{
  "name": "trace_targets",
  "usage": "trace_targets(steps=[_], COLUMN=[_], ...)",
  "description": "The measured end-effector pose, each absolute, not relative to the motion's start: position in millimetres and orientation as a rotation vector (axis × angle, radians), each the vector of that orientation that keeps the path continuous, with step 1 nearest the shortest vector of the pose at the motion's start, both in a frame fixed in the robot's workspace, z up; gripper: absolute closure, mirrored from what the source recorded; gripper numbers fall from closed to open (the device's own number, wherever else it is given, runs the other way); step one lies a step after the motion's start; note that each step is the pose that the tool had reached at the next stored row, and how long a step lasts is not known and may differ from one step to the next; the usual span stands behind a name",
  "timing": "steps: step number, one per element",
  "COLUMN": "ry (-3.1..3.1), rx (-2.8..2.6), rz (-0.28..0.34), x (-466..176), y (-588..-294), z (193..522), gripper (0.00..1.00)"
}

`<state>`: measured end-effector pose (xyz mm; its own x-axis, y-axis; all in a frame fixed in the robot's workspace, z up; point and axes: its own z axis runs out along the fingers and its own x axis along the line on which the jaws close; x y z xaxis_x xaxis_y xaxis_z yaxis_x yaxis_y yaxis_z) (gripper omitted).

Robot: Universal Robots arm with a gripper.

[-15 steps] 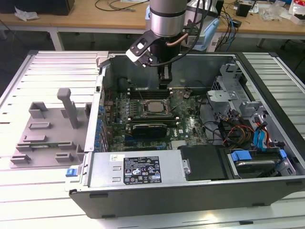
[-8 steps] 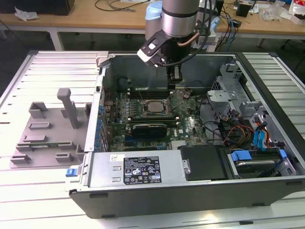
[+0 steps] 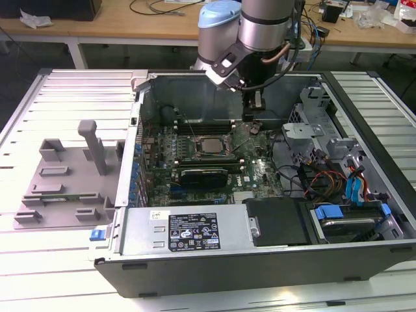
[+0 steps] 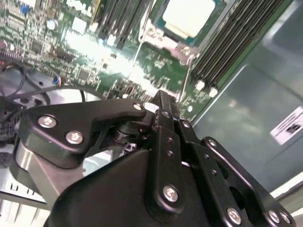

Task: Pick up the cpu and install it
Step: 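Close the cpu cover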

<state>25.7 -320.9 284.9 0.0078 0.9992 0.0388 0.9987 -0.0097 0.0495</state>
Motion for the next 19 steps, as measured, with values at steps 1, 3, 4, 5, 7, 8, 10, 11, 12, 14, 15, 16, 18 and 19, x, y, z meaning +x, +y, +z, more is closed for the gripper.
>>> trace_targets(steps=[1, 3, 4, 5, 7, 8, 10, 11, 12, 14, 15, 16, 18, 19], ry=[2.206, 2.211, 2.212, 2.214, 2.217, 2.218, 2.224, 2.225, 2.227, 2.23, 2.232, 2.233, 2.234, 2.234], rx=[2.226, 2.232, 2.233, 2.234, 2.238, 2.24, 2.245, 2.247, 2.249, 2.253, 2.255, 2.255, 2.255, 2.255], rz=[0.096, 0.084, 0.081, 0.078, 0.072, 0.068, 0.056, 0.053, 0.049, 0.04, 0.036, 0.035, 0.035, 0.035], x=[31.8, 46.5, 49.9, 52.4, 56.4, 58.1, 59.9, 60.2, 60.4, 60.5, 60.5, 60.5, 60.4, 59.9], y=[-320.8, -320.8, -320.8, -320.8, -320.8, -320.9, -320.8, -320.8, -320.8, -320.8, -320.9, -320.8, -320.8, -320.8], z=[283.8, 274.3, 272.3, 270.7, 267.2, 265.2, 259.9, 258.2, 256.3, 251.5, 248.6, 247.6, 245.7, 245.1], gripper=[0.89, 0.89, 0.89, 0.89, 0.89, 0.89, 0.89, 0.89, 0.89, 0.89, 0.89, 0.89, 0.89, 0.89])
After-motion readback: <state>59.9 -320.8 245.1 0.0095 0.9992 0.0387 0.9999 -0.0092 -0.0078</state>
